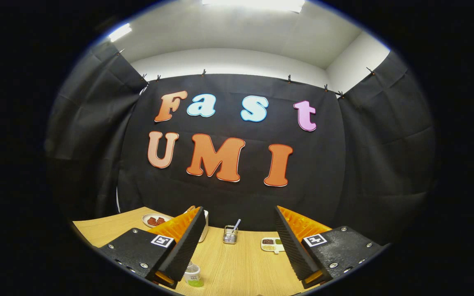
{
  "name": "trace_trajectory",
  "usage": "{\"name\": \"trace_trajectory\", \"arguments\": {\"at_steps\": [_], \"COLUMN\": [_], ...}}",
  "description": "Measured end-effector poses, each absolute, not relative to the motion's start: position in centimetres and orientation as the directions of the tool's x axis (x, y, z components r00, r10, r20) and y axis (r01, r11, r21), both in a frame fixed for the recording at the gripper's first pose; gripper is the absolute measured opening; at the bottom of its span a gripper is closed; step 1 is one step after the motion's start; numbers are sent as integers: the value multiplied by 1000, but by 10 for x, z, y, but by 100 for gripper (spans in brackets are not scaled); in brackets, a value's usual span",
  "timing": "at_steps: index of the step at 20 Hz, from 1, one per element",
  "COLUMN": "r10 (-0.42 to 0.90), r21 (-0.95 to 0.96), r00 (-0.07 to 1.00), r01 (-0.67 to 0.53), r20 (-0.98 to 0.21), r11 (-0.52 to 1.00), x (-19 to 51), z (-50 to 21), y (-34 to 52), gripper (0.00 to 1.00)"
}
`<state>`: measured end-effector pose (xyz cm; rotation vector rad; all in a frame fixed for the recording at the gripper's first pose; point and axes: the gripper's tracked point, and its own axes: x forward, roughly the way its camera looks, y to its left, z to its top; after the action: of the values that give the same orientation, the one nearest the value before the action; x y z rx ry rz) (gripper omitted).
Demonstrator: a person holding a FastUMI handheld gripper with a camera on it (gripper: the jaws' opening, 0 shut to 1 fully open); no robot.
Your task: Take the bottle from table, then pour the juice into the cup, finally place the bottle on the coaster
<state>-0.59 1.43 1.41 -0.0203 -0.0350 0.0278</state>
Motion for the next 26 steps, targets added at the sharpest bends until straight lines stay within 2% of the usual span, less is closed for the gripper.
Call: {"name": "trace_trajectory", "arguments": {"at_steps": [17, 26], "r10": [86, 161], "r21": [-13, 32], "r00": [996, 984], "r01": [-86, -158], "r20": [-3, -82], "r11": [996, 987], "x": [-2, 6], "z": [-19, -89], "y": [42, 79], "gripper": [98, 99]}}
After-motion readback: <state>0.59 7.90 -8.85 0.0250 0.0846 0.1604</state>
